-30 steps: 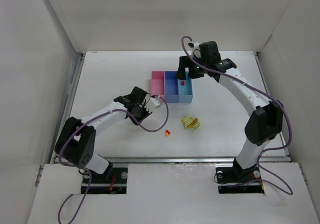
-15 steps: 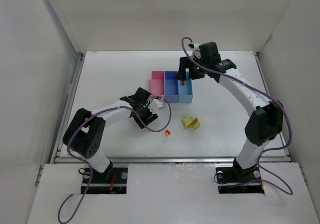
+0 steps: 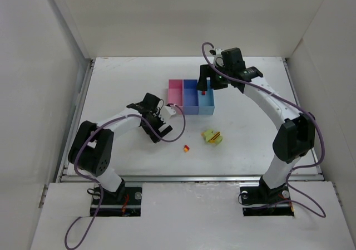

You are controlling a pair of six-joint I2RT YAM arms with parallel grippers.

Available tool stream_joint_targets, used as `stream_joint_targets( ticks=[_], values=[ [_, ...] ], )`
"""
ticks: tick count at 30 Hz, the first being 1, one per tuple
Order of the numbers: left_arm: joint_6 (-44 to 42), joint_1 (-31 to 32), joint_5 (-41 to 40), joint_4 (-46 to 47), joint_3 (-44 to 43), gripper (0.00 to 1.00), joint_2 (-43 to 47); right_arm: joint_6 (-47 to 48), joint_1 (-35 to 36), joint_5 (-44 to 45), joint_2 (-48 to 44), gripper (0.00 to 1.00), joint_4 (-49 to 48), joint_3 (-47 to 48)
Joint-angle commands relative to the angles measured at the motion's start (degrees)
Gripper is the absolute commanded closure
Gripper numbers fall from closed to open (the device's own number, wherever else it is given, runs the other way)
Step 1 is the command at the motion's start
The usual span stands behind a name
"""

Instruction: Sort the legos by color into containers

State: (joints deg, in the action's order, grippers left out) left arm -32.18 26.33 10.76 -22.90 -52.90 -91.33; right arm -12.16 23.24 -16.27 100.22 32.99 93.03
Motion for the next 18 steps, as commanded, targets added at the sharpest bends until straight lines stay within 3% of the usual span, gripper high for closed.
stream_joint_targets(
  ticks=[1, 4, 5, 9, 13, 18],
  values=[
    [-3.9, -1.8, 2.5, -3.4, -2.9, 0.03, 3.0, 0.4, -0.2, -0.3, -2.6, 0.16, -1.4, 0.0],
    [-9.9, -3.7, 3.1, -4.7, -1.3, 0.12, 3.5, 0.4, -0.2, -0.3, -2.6, 0.16, -1.4, 0.0],
    [-11.0, -4.2, 3.1, -4.7, -0.2, 0.20, 3.5, 0.4, -0.2, -0.3, -2.6, 0.16, -1.4, 0.0],
    [-12.9, -4.2, 5.8, -4.7, 0.3, 0.32, 2.8, 0.4, -0.2, -0.9, -2.6, 0.16, -1.4, -0.5],
    [-11.4, -4.2, 7.0, -4.7, -1.0, 0.39, 1.2, 0.4, -0.2, -0.3, -2.6, 0.16, -1.4, -0.5],
    [-11.4, -4.2, 8.5, -4.5, -1.6, 0.38, -0.2, 0.4, -0.2, 0.2, -2.6, 0.16, -1.4, -1.0]
  ],
)
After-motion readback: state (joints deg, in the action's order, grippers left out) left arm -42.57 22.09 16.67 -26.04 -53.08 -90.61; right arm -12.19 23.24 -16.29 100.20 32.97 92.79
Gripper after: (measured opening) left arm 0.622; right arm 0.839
